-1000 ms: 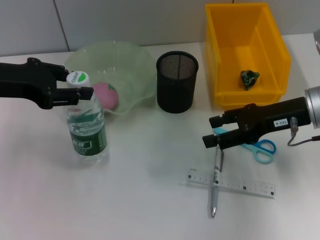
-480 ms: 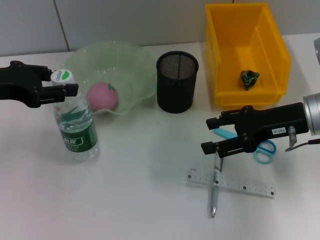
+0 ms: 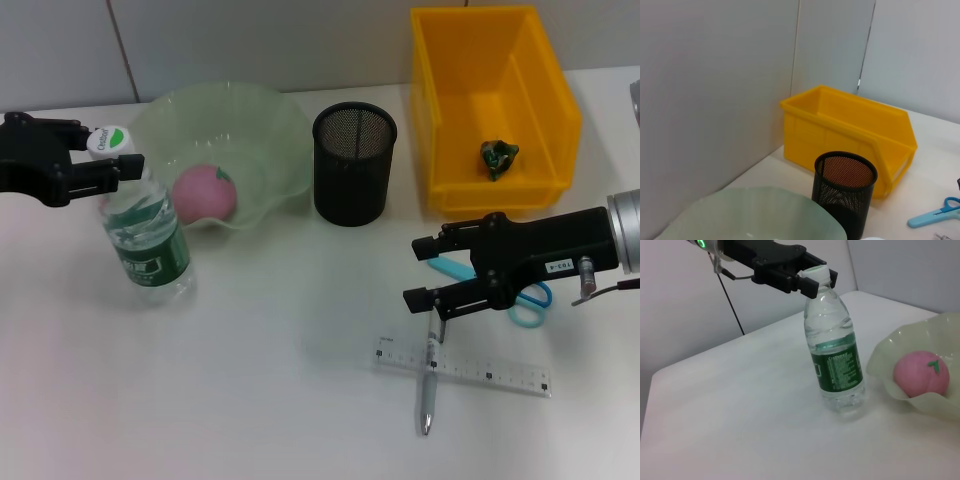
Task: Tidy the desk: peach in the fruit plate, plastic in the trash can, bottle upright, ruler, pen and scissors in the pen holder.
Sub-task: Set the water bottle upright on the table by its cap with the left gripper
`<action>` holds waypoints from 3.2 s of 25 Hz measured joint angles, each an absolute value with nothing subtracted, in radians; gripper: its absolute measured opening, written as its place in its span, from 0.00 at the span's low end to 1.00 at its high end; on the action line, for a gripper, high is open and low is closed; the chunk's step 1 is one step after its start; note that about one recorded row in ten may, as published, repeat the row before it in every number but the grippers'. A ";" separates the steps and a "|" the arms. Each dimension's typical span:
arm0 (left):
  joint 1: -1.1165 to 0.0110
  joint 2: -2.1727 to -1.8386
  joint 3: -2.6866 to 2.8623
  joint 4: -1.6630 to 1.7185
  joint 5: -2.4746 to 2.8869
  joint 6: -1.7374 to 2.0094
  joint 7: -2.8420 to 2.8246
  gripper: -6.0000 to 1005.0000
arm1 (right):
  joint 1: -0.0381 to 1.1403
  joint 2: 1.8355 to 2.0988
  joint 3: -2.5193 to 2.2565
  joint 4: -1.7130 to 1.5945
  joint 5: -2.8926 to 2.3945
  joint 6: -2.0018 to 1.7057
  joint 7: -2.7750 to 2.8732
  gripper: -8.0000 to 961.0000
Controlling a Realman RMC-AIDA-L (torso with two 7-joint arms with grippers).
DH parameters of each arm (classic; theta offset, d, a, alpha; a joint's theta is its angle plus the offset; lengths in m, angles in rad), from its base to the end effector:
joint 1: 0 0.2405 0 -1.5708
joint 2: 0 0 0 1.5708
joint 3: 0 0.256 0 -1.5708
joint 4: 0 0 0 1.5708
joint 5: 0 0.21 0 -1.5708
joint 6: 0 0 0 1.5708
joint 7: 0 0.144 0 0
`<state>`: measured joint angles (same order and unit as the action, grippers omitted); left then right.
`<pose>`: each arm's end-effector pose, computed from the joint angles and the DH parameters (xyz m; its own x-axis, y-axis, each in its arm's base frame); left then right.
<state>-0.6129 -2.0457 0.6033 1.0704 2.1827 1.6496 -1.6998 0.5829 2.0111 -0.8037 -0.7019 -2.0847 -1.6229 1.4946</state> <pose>-0.2251 0.3701 0.0862 0.8752 0.3126 0.3692 0.4331 -0.8462 -0.3104 0.2532 0.3373 0.0127 0.8707 -0.3612 -0.3337 -0.4010 -0.9143 -0.0565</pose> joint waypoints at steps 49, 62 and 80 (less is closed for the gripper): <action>-0.572 -2.062 0.612 1.058 2.171 1.591 -1.571 0.54 | 0.582 2.022 -0.796 -0.710 -2.080 -1.622 1.478 0.83; -0.564 -2.062 0.615 1.057 2.171 1.585 -1.571 0.55 | 0.580 2.022 -0.796 -0.710 -2.080 -1.629 1.480 0.83; -0.563 -2.062 0.615 1.055 2.171 1.583 -1.564 0.57 | 0.580 2.022 -0.796 -0.712 -2.080 -1.632 1.491 0.83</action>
<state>-0.5629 -2.0617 0.6151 1.0553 2.1706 1.5834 -1.5641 0.5799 2.0218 -0.7961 -0.7118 -2.0801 -1.6322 1.4907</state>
